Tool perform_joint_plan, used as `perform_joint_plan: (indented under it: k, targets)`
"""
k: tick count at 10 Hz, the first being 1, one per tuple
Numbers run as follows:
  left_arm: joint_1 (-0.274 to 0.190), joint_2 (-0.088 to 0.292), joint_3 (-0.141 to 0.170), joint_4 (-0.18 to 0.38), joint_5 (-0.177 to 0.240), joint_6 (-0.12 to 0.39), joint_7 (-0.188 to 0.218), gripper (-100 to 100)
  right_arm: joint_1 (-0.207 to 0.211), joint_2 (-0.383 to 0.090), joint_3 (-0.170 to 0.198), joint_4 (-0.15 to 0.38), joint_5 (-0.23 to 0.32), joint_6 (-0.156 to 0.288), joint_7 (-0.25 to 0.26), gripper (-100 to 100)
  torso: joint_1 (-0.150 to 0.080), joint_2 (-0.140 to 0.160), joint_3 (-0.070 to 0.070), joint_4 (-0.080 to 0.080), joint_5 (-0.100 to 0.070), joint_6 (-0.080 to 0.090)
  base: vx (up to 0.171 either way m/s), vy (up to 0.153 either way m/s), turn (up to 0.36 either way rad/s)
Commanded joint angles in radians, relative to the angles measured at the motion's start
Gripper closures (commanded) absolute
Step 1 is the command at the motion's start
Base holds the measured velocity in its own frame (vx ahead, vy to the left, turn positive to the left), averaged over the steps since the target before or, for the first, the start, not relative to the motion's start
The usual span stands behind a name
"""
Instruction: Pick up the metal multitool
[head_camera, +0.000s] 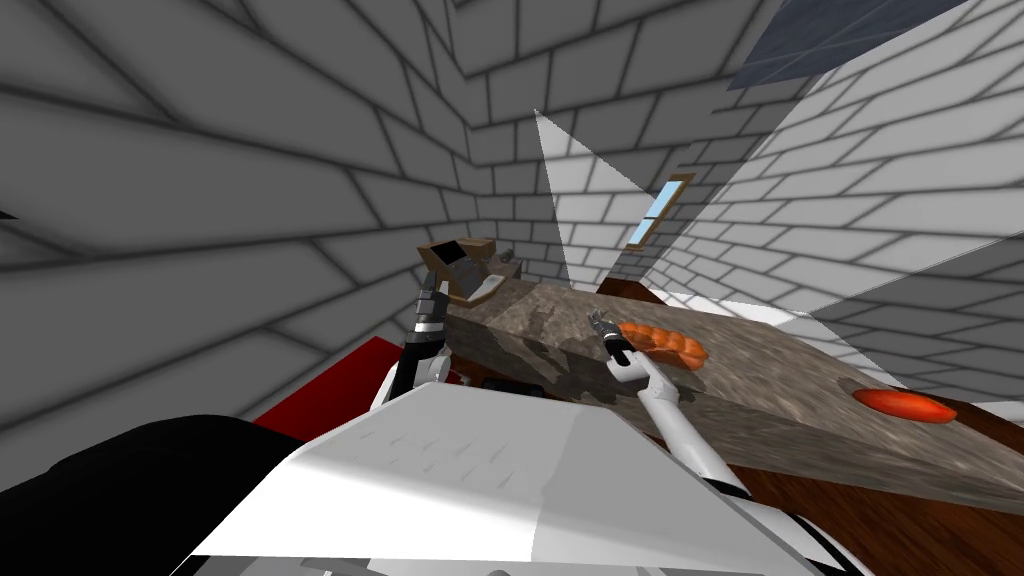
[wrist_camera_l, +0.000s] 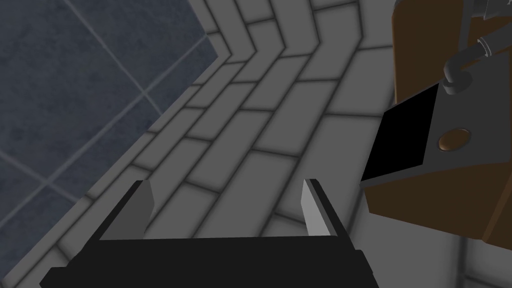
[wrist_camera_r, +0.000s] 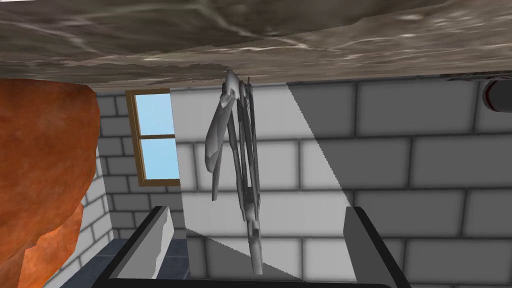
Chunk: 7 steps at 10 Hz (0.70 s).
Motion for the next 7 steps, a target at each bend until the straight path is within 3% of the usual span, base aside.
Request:
perform_joint_plan:
  k: [1, 3, 4, 5, 7]
  targets:
    - [0.000, 0.000, 0.000, 0.000, 0.000, 0.000, 0.000, 0, -0.013, -0.032, 0.000, 0.031, 0.016, 0.015, 0.004, -100, 0.000, 0.000, 0.000, 0.000, 0.000, 0.000, 0.076, 0.043, 0.022]
    - [0.000, 0.000, 0.000, 0.000, 0.000, 0.000, 0.000, 0, -0.011, -0.030, 0.003, 0.020, 0.012, 0.021, 0.003, -100, -0.002, 0.004, 0.002, 0.001, 0.000, 0.000, 0.004, 0.010, -0.026]
    - [0.000, 0.000, 0.000, 0.000, 0.000, 0.000, 0.000, 0, -0.013, -0.031, 0.003, 0.023, 0.013, 0.021, 0.003, 0, -0.003, 0.005, 0.003, 0.001, -0.001, 0.000, 0.000, 0.000, 0.000]
    - [0.000, 0.000, 0.000, 0.000, 0.000, 0.000, 0.000, 0, -0.062, 0.019, -0.047, 0.072, -0.037, -0.029, 0.053, -100, -0.003, 0.006, 0.003, 0.001, -0.001, 0.000, -0.064, -0.101, 0.238]
    - [0.000, 0.000, 0.000, 0.000, 0.000, 0.000, 0.000, 0, -0.112, 0.032, -0.106, 0.113, -0.093, -0.030, 0.105, -100, -0.014, 0.011, 0.006, 0.002, -0.003, 0.001, -0.076, -0.138, 0.062]
